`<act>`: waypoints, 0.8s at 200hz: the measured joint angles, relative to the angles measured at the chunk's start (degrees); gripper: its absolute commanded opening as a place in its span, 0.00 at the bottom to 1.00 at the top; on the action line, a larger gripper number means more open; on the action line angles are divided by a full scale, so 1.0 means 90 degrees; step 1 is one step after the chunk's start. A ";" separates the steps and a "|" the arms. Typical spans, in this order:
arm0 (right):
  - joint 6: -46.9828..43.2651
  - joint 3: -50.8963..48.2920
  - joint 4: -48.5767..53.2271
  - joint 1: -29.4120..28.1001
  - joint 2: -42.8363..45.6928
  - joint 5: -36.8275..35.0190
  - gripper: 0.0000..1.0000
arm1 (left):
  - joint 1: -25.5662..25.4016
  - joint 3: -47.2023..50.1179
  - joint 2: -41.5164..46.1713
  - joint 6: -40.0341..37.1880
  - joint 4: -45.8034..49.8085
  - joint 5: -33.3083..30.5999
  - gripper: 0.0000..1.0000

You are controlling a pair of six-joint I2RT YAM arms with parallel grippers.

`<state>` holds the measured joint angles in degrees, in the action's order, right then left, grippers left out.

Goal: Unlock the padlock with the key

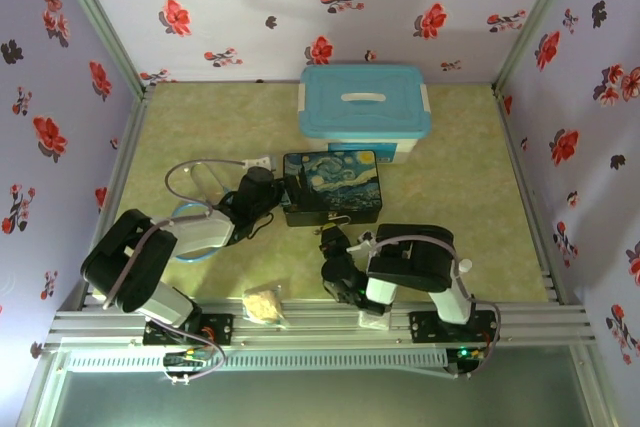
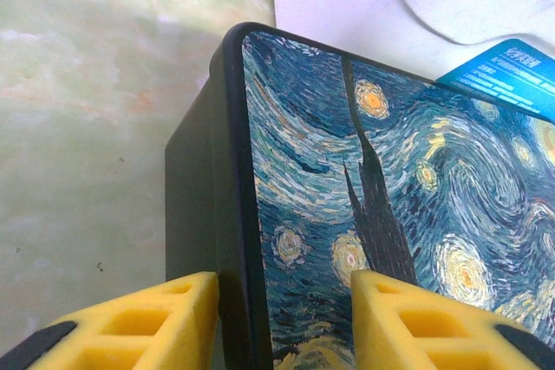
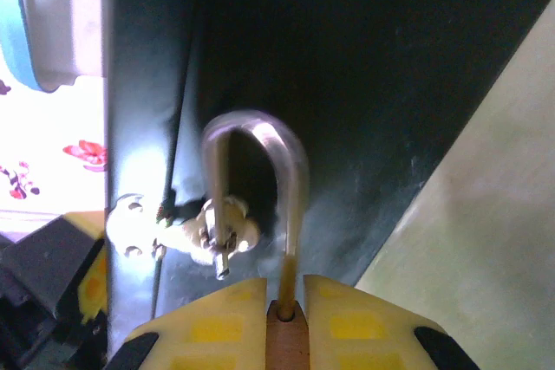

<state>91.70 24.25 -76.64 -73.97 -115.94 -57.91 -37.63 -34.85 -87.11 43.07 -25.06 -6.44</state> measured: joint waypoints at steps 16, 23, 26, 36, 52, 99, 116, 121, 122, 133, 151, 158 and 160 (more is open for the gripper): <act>-0.0119 0.0000 -0.0005 0.0029 0.0000 -0.0027 0.00 | 0.0000 0.0007 -0.0019 0.0005 -0.0039 -0.0041 0.38; -0.0172 0.0000 -0.0010 0.0029 0.0000 -0.0044 0.00 | 0.0002 0.0005 -0.0034 0.0010 -0.0061 -0.0061 0.38; -0.0192 -0.0002 -0.0007 0.0029 0.0000 -0.0051 0.00 | 0.0002 0.0005 -0.0036 0.0012 -0.0073 -0.0068 0.38; -0.0243 -0.0010 -0.0012 0.0032 0.0005 -0.0075 0.00 | 0.0002 0.0010 -0.0046 0.0015 -0.0100 -0.0078 0.38; -0.0311 -0.0102 -0.0029 0.0044 0.0058 -0.0097 0.00 | 0.0002 0.0017 -0.0046 0.0017 -0.0117 -0.0097 0.38; -0.0483 -0.0738 -0.0175 0.0109 0.0588 -0.0262 0.00 | 0.0000 0.0015 -0.0032 0.0015 -0.0104 -0.0117 0.39; -0.0474 -0.0862 -0.0175 0.0114 0.0595 -0.0262 0.00 | 0.0002 0.0015 -0.0029 0.0015 -0.0100 -0.0117 0.39; -0.0476 -0.0891 -0.0175 0.0124 0.0595 -0.0253 0.00 | 0.0002 0.0015 -0.0029 0.0015 -0.0097 -0.0117 0.39; -0.0476 -0.0894 -0.0175 0.0126 0.0597 -0.0250 0.00 | 0.0002 0.0015 -0.0029 0.0015 -0.0097 -0.0117 0.39; -0.0556 -0.0957 -0.0175 0.0199 0.0617 -0.0138 0.00 | 0.0002 0.0007 -0.0029 0.0015 -0.0087 -0.0117 0.39; -0.0845 -0.1124 -0.0061 0.0403 0.0933 0.0243 0.00 | 0.0002 -0.0024 -0.0017 0.0015 -0.0017 -0.0117 0.40; -0.0794 -0.1183 0.0233 0.0440 0.1185 0.0413 0.00 | 0.0002 -0.0032 -0.0002 0.0015 0.0024 -0.0119 0.41; -0.0716 -0.1190 0.0355 0.0449 0.1273 0.0464 0.00 | 0.0002 -0.0036 0.0005 0.0012 0.0032 -0.0119 0.41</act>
<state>85.25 13.54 -73.45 -69.93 -104.49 -53.74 -37.60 -35.18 -87.07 43.18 -24.77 -7.51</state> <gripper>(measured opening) 0.144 0.401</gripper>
